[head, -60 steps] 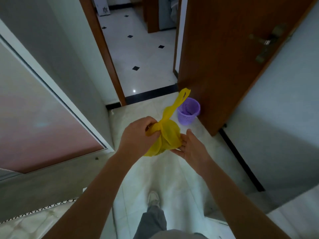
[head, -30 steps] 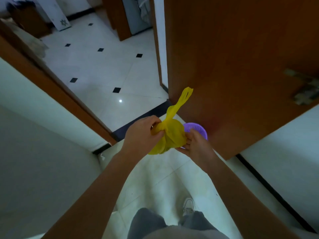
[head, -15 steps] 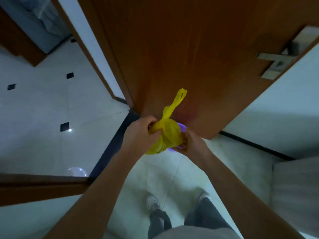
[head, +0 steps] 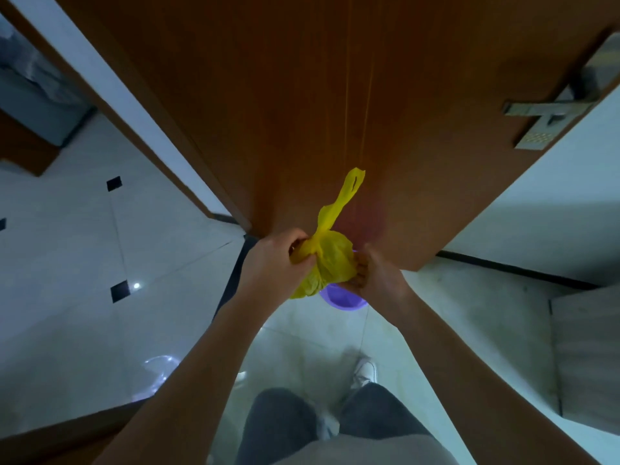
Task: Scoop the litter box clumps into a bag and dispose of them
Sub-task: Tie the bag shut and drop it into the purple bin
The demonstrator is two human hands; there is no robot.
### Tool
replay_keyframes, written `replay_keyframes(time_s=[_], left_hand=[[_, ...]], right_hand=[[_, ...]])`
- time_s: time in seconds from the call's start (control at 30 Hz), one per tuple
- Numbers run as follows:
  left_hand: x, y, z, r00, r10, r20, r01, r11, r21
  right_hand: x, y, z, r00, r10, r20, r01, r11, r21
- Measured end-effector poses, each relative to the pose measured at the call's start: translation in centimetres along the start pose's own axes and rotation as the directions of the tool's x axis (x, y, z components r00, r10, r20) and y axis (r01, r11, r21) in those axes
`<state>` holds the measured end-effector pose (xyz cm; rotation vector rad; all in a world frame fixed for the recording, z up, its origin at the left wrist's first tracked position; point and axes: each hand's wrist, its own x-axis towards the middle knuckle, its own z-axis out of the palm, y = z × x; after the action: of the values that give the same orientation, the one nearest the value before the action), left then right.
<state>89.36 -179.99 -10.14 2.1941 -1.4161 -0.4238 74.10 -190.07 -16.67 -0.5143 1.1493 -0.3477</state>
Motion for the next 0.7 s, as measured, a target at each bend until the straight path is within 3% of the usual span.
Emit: replay_keyframes(time_s=[0.13, 0.3, 0.7], left_hand=[[2.5, -0.9, -0.2, 0.999, -0.004, 0.041, 0.005, 0.999, -0.031], [7.3, -2.0, -0.4, 0.982, 0.108, 0.154, -0.101, 0.993, -0.054], [15.5, -6.6, -2.5, 0.858, 0.352, 0.374, -0.313, 0.936, -0.161]], right_hand=[[0.9, -0.8, 0.6, 1.000, -0.017, -0.025, 0.017, 1.000, 0.002], [1.6, -1.6, 1.4, 0.990, -0.130, -0.063, 0.130, 0.992, -0.002], [3.2, 0.0, 8.1, 0.929, -0.232, -0.290, 0.296, 0.934, 0.201]])
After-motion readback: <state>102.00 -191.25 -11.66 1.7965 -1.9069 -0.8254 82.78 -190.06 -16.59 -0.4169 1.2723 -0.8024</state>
